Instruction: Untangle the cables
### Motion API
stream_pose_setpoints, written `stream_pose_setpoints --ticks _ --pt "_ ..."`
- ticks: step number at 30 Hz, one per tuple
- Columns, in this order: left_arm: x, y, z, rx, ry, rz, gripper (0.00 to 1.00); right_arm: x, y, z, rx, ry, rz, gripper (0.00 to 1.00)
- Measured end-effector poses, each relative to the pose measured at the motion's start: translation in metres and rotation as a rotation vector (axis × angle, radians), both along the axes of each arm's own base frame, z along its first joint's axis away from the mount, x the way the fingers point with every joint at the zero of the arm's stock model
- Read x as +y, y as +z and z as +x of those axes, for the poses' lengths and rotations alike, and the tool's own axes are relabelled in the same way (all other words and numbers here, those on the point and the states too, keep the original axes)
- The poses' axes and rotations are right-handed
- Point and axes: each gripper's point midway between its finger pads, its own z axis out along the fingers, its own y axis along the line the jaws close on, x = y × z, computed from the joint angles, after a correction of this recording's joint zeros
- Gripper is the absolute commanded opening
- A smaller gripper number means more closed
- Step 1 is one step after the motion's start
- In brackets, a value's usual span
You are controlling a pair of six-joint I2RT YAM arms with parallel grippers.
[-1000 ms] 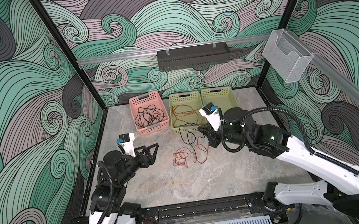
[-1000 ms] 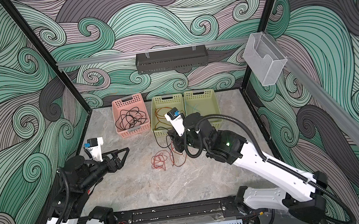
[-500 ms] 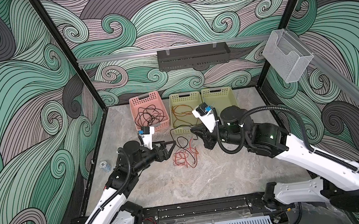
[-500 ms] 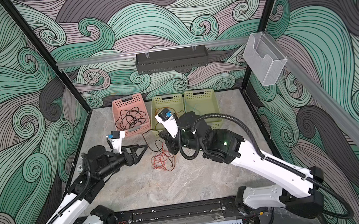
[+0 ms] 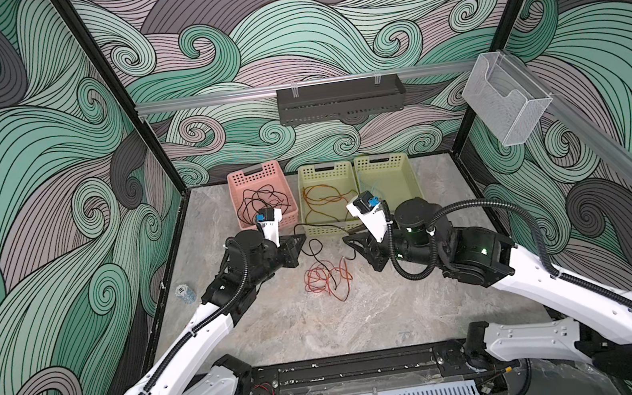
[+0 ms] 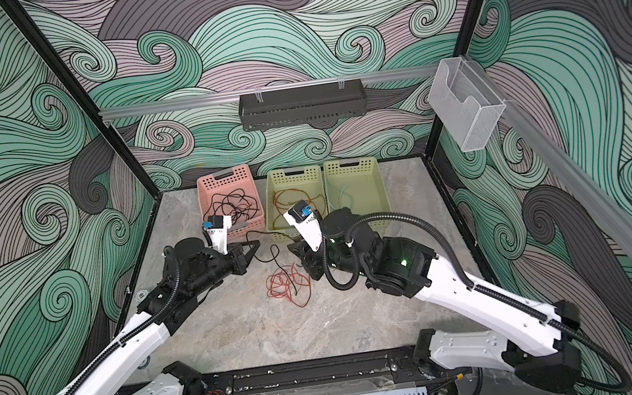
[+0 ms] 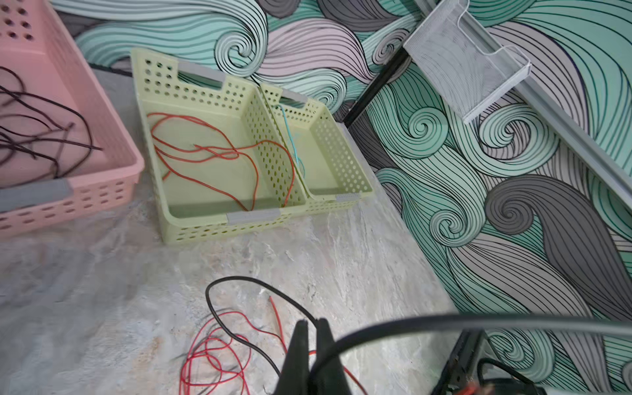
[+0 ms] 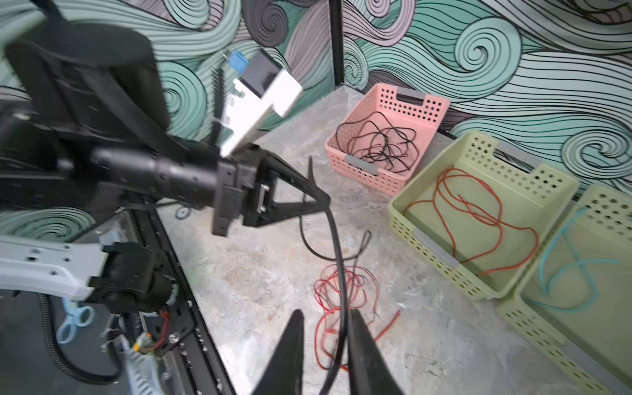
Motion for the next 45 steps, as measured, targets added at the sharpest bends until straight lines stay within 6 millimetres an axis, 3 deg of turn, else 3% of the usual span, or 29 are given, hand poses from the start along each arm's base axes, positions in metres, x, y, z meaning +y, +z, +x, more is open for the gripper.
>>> stream_pose_setpoints --ticks 4,7,11,15,20,26,30,32,33,36,37,38,42,45 --pt "0.015 0.025 0.002 -0.044 0.072 0.034 0.0 -0.02 -0.027 0.015 0.008 -0.098 -0.055 0.55" --pt "0.021 0.056 0.005 -0.079 0.101 0.048 0.0 -0.031 -0.041 0.017 0.019 -0.133 -0.074 0.57" --pt "0.018 0.106 0.012 -0.129 0.102 0.039 0.0 -0.028 -0.055 0.011 0.048 -0.111 -0.058 0.61" --pt "0.014 0.134 0.017 -0.152 0.097 0.034 0.0 -0.014 -0.08 0.005 0.094 -0.055 -0.018 0.69" --pt "0.014 0.148 0.018 -0.169 0.094 0.036 0.0 0.009 -0.115 0.002 0.147 0.017 0.002 0.82" --pt "0.015 0.157 0.016 -0.182 0.095 0.031 0.0 0.049 -0.122 0.026 0.075 0.057 0.076 0.87" --pt "0.016 0.16 0.015 -0.184 0.096 0.026 0.0 0.077 -0.144 0.05 0.051 0.048 0.09 0.85" --pt "0.016 0.16 0.014 -0.184 0.098 0.025 0.0 0.086 -0.157 0.064 0.049 0.028 0.103 0.81" --pt "0.016 0.16 0.014 -0.184 0.099 0.025 0.0 0.09 -0.162 0.07 0.047 0.021 0.112 0.72" --pt "0.017 0.161 0.014 -0.18 0.102 0.025 0.0 0.101 -0.177 0.085 0.056 0.007 0.129 0.18" --pt "0.018 0.162 0.013 -0.178 0.106 0.028 0.0 0.102 -0.18 0.088 0.06 0.003 0.136 0.05" --pt "0.02 0.163 0.013 -0.177 0.112 0.031 0.0 0.103 -0.181 0.089 0.062 0.001 0.143 0.0" --pt "0.033 0.175 0.009 -0.2 0.163 0.048 0.0 0.101 -0.176 0.085 0.068 0.001 0.172 0.0" --pt "0.045 0.187 0.008 -0.234 0.204 0.061 0.0 0.087 -0.174 0.074 0.074 -0.005 0.183 0.0"
